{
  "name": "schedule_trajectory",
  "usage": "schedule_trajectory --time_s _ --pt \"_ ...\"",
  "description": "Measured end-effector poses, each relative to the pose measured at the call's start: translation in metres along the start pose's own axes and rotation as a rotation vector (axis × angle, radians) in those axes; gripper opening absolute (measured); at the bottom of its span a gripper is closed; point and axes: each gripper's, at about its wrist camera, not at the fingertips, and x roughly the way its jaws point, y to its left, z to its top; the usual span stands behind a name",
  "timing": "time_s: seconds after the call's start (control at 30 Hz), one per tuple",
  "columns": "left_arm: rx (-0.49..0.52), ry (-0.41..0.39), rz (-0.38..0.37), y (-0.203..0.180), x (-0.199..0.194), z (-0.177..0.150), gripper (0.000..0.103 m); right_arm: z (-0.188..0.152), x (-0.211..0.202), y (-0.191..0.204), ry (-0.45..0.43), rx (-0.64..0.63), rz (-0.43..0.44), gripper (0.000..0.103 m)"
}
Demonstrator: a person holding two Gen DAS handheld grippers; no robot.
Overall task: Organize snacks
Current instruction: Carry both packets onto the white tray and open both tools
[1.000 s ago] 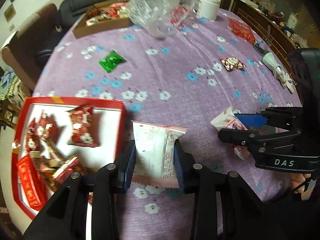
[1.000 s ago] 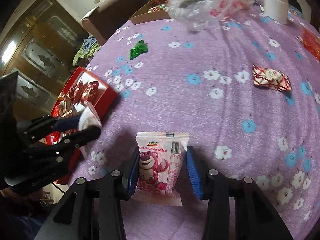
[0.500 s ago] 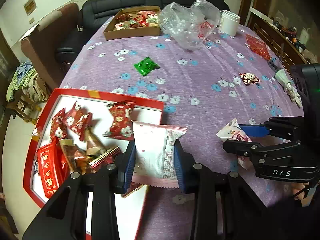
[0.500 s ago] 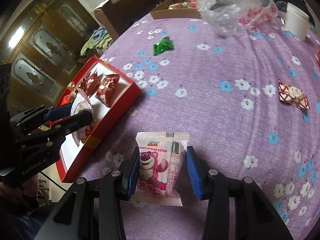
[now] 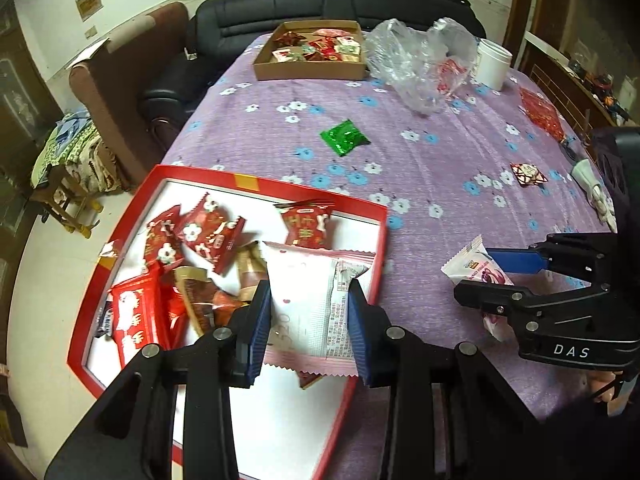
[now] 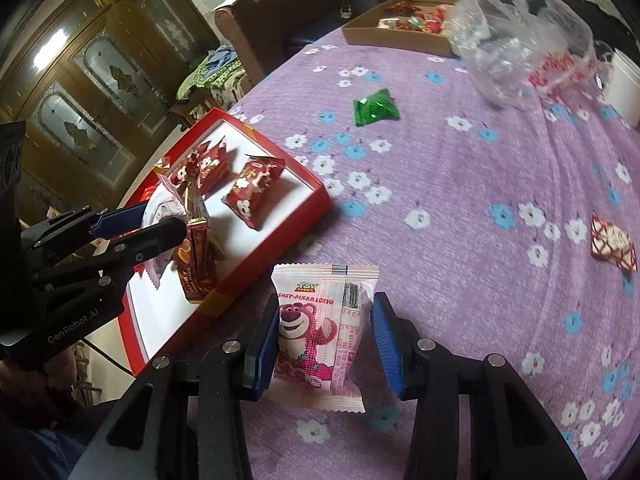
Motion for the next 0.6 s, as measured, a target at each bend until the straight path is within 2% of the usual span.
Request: schedule_trajectory --time_s 0.3,0.6 --pt "-0.029 0.004 0.037 0.025 0.0 -0.006 0.034 0.025 0.008 0.033 -0.015 -0.089 0.004 0.044" --pt "-0.123 0.025 0.088 0.071 0.004 -0.02 0.034 0.053 0.028 0.066 -0.006 -0.155 0.012 0.044"
